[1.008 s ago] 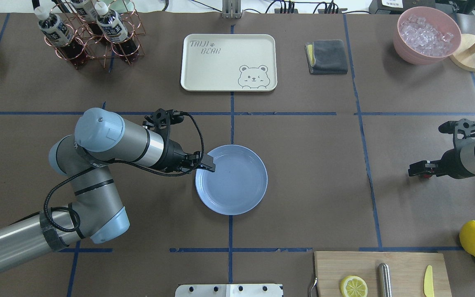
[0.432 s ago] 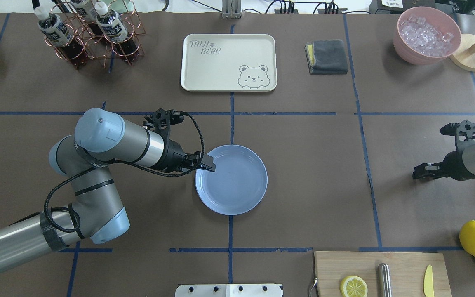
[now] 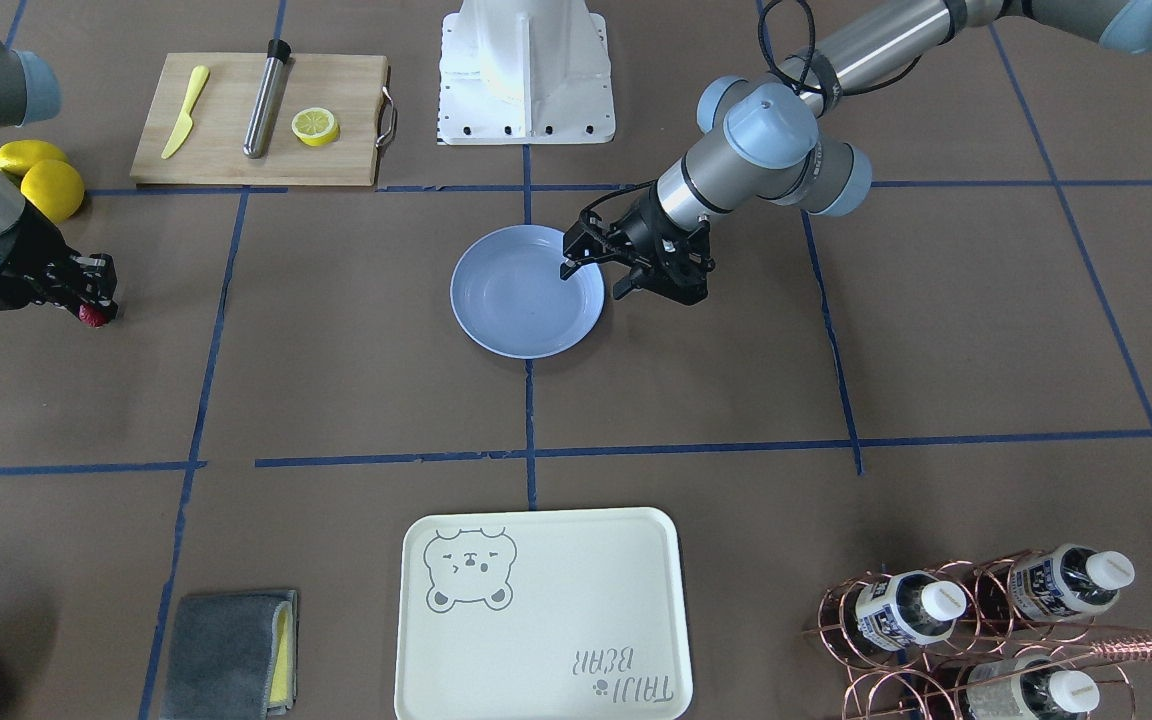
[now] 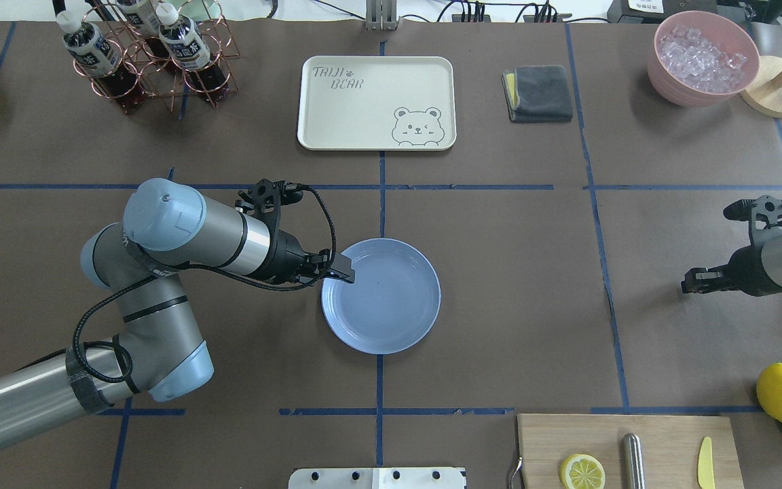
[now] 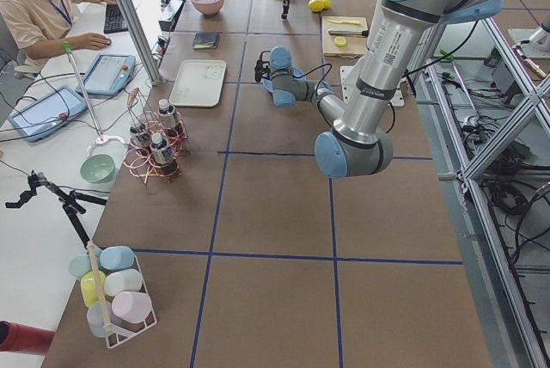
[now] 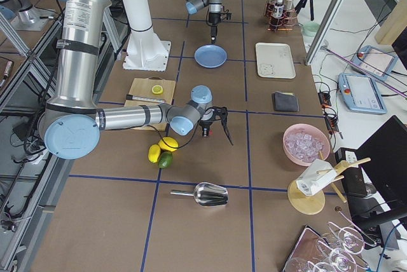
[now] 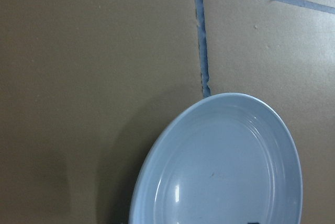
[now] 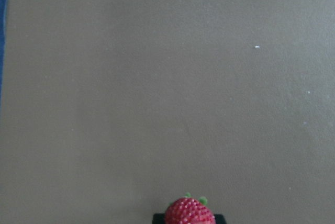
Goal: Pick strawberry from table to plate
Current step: 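Lift the strawberry with the right gripper and carry it toward the plate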
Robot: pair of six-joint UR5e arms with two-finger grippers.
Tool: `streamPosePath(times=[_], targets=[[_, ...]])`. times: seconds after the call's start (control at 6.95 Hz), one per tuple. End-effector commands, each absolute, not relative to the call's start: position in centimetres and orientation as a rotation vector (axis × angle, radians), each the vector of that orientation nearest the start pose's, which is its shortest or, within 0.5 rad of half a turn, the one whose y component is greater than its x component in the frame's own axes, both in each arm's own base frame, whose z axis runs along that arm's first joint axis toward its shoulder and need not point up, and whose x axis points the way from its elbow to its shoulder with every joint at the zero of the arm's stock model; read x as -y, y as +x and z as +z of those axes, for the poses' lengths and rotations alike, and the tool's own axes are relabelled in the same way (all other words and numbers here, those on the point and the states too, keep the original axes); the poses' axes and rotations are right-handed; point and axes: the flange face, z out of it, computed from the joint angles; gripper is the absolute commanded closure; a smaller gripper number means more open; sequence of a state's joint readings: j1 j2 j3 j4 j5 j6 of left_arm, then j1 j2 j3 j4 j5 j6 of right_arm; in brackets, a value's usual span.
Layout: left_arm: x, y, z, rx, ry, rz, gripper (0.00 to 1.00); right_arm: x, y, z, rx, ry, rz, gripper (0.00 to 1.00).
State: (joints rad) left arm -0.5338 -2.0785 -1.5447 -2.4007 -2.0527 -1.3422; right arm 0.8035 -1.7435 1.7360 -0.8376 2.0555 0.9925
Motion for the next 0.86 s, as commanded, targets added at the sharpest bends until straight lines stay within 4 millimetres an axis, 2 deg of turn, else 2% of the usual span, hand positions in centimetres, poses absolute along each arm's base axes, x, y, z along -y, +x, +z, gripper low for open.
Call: streamPosePath(times=[0.0,0.14,0.29,0.58,0.72], targets=[[41.3,52.8,27.8,-1.338,0.097,0.058,0.16,38.4,-25.0,55.3,0.879,0.122,0.032,1.0],[41.3,52.8,27.8,-1.34,0.096,0.057,0.16,38.5,-25.1,52.7,0.916,0.138,0.053,1.0],[41.3,52.5,27.3,-1.349,0.102,0.059,0.16,38.7,-26.7,50.3,0.964,0.104,0.131,1.0],[41.8,50.6,25.6,-1.38,0.136,0.051,0.15,38.3,-35.0,43.0,1.084,0.031,0.22,1.0],[42.6,49.4,25.6,-1.381,0.15,0.037,0.15,36.8,-39.7,39.3,1.136,0.0,0.258,1.0]])
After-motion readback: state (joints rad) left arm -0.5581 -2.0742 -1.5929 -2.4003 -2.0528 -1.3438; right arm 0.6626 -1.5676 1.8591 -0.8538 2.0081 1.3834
